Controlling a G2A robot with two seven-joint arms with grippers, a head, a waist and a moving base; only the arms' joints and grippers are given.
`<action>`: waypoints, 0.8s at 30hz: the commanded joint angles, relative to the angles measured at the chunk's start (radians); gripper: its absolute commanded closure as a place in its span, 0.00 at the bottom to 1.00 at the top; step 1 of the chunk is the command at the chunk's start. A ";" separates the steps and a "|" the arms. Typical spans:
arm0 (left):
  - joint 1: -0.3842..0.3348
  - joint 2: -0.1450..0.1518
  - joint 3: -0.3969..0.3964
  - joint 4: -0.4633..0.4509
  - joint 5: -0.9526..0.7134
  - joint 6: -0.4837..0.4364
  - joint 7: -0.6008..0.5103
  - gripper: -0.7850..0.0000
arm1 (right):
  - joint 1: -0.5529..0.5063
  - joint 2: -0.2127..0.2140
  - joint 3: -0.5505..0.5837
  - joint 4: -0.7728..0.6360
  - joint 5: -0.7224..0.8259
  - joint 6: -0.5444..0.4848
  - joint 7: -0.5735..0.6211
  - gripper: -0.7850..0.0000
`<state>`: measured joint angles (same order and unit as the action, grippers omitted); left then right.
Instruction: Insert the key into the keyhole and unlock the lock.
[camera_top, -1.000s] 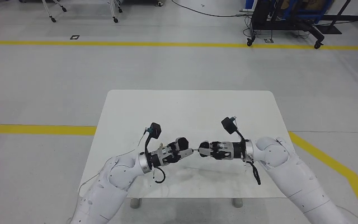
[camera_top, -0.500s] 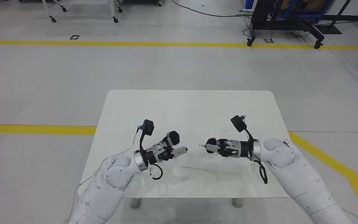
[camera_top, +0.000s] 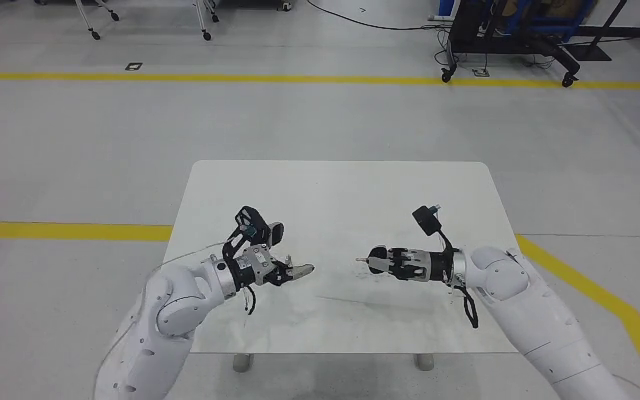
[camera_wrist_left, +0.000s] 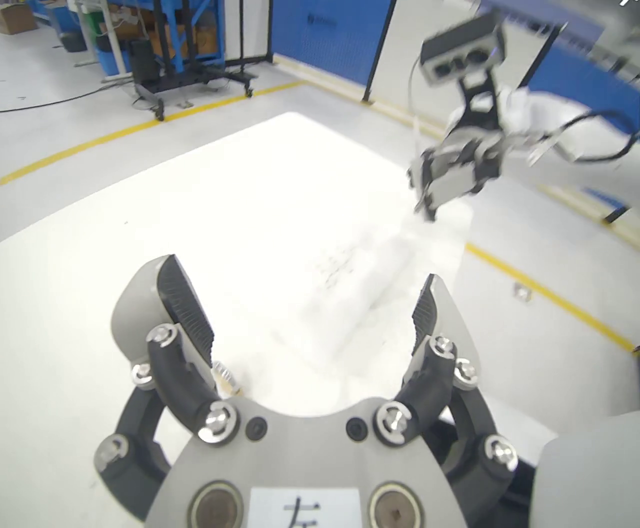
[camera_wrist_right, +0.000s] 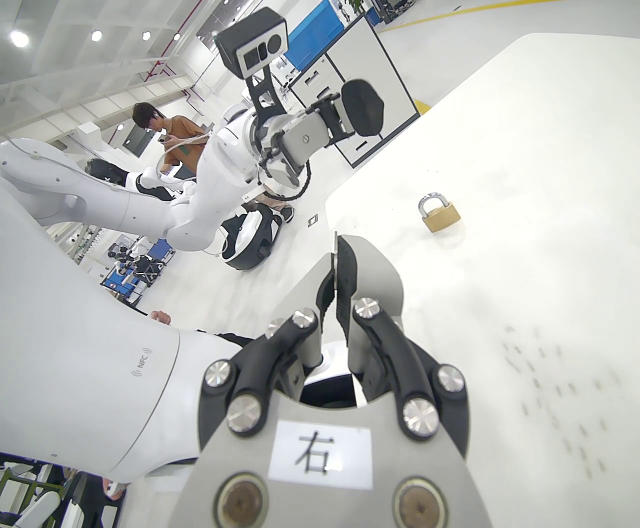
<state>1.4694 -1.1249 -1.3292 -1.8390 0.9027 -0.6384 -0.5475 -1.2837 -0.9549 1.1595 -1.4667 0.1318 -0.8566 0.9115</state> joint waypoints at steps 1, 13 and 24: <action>0.026 0.003 -0.008 -0.020 0.075 0.034 -0.001 0.00 | 0.000 0.000 0.000 0.000 0.000 0.000 0.000 1.00; 0.019 0.000 0.064 0.024 0.341 0.250 -0.037 0.00 | 0.000 0.000 0.000 0.000 0.000 0.000 0.000 1.00; 0.027 -0.002 0.093 0.016 0.427 0.294 -0.049 0.00 | 0.000 0.000 0.000 0.000 0.000 0.000 0.000 1.00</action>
<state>1.4925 -1.1259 -1.2493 -1.8191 1.2853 -0.3588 -0.5887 -1.2837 -0.9549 1.1595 -1.4667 0.1318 -0.8566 0.9115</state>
